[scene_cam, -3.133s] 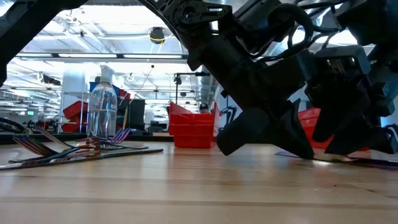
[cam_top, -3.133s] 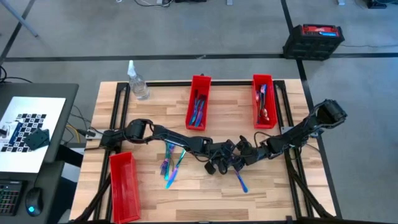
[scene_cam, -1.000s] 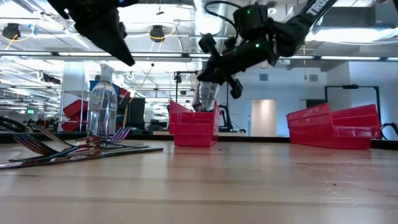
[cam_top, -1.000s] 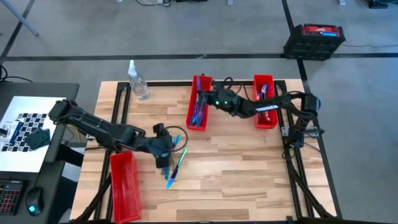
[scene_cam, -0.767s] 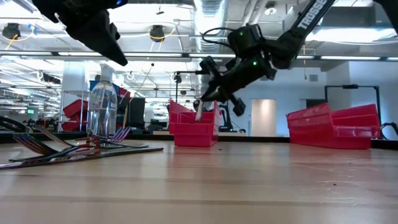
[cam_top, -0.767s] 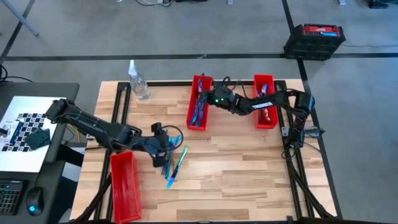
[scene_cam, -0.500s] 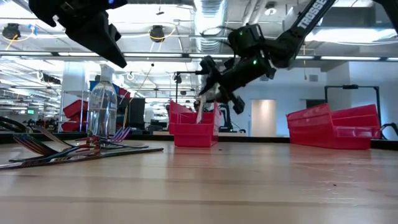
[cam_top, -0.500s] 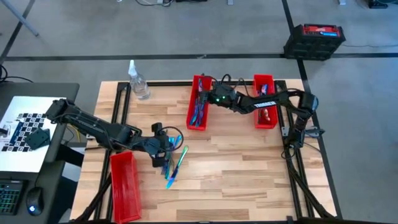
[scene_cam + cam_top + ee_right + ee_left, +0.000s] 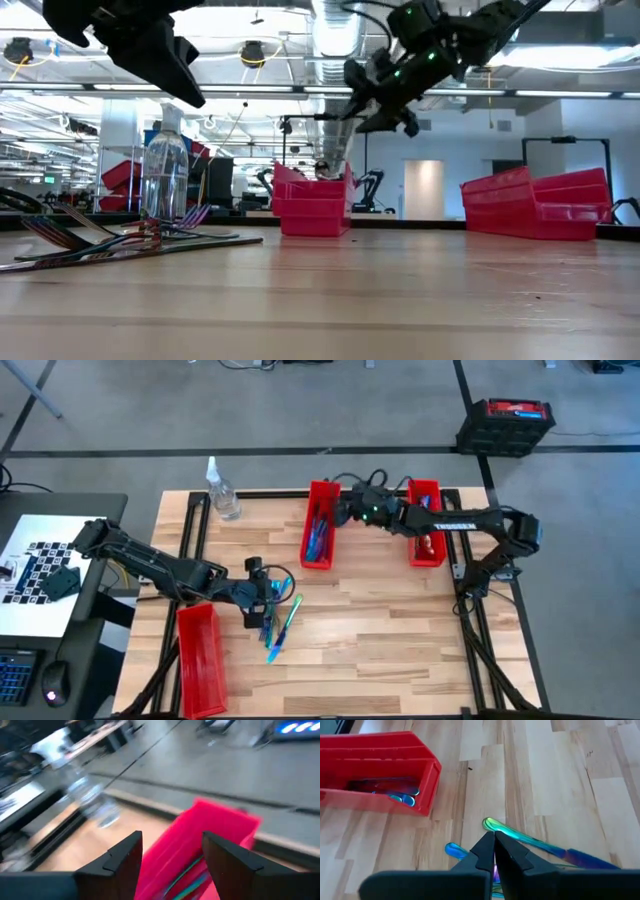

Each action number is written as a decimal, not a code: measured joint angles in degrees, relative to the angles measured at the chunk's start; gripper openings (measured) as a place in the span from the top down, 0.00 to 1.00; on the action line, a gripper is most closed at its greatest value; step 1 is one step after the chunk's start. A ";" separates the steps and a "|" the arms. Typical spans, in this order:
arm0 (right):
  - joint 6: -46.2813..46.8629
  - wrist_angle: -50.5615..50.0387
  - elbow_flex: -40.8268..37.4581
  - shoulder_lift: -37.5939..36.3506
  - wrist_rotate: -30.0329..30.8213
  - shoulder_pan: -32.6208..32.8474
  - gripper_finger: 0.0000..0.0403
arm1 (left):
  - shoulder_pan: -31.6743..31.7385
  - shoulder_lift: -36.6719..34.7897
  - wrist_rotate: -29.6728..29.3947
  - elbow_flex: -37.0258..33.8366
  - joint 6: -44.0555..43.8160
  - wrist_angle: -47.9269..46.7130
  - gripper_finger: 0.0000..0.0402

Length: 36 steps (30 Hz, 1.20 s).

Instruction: Sort silverware

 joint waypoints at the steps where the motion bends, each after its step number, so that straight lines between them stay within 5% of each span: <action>1: 0.50 -1.31 0.00 -1.00 -4.59 0.90 0.52 | 0.02 0.00 -0.01 0.00 -0.43 -0.04 1.00; 5: 0.67 -6.74 0.06 -0.97 -21.80 10.37 0.54 | 0.00 0.01 0.07 0.00 -2.33 -0.11 1.00; 13: -3.63 3.62 0.51 11.52 -17.18 28.89 0.56 | -0.20 0.07 0.11 0.00 -5.83 0.56 1.00; 27: -13.68 1.85 21.20 34.36 -16.67 29.77 0.66 | -0.22 0.07 0.07 0.00 -9.50 0.53 1.00; 36: -10.29 -1.00 23.98 40.57 -14.81 29.55 0.71 | -0.22 0.09 0.06 0.02 -12.25 0.78 1.00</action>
